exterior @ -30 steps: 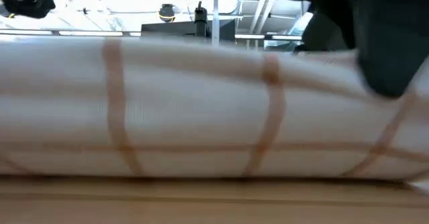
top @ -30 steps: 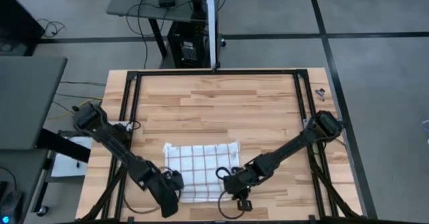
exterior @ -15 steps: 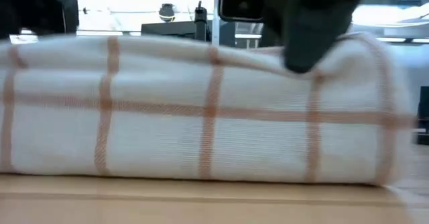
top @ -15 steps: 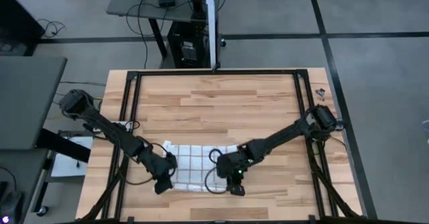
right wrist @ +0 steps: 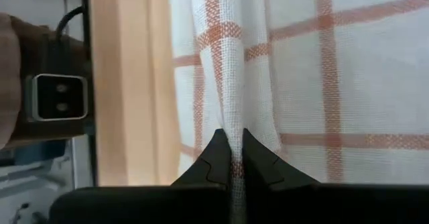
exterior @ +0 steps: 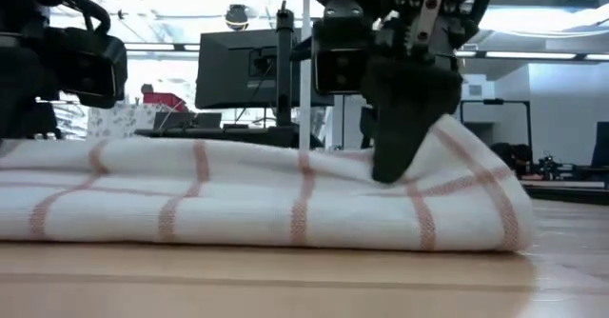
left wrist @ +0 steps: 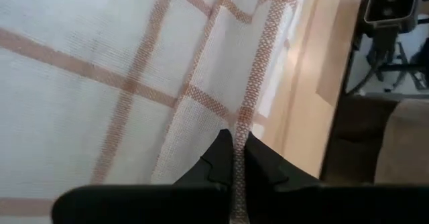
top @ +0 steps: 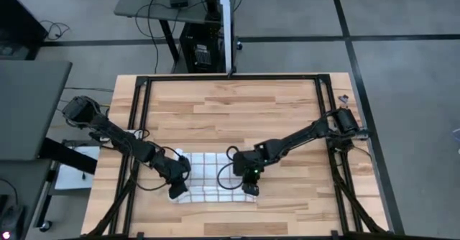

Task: Roll towel
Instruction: Roll the white stripe kitchen towel

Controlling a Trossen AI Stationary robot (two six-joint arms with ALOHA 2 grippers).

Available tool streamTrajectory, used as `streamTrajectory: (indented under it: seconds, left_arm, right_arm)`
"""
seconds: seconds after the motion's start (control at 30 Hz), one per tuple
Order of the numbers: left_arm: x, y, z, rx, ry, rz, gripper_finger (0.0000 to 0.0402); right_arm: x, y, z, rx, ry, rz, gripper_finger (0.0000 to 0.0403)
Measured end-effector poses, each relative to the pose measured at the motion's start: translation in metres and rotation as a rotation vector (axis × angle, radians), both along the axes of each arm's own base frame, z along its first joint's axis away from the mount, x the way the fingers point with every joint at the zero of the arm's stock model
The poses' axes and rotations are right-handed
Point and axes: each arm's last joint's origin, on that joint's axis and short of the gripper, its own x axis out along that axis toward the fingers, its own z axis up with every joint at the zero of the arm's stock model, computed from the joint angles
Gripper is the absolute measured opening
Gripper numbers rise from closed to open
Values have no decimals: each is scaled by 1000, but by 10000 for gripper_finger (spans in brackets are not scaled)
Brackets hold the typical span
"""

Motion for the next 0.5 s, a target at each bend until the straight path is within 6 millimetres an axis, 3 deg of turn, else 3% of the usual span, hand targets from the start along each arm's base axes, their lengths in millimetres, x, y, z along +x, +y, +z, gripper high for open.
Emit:
streamTrajectory:
  seconds: [0.23, 0.5]
  left_arm:
    - [-1, 2, -2, 77, -15, -8, 12]
    - [-2, 13, 2, 165, 36, -14, 113]
  right_arm:
    - [-3, -4, -4, -62, 32, -65, 49]
    - [-3, -20, 2, -54, 68, -135, 115]
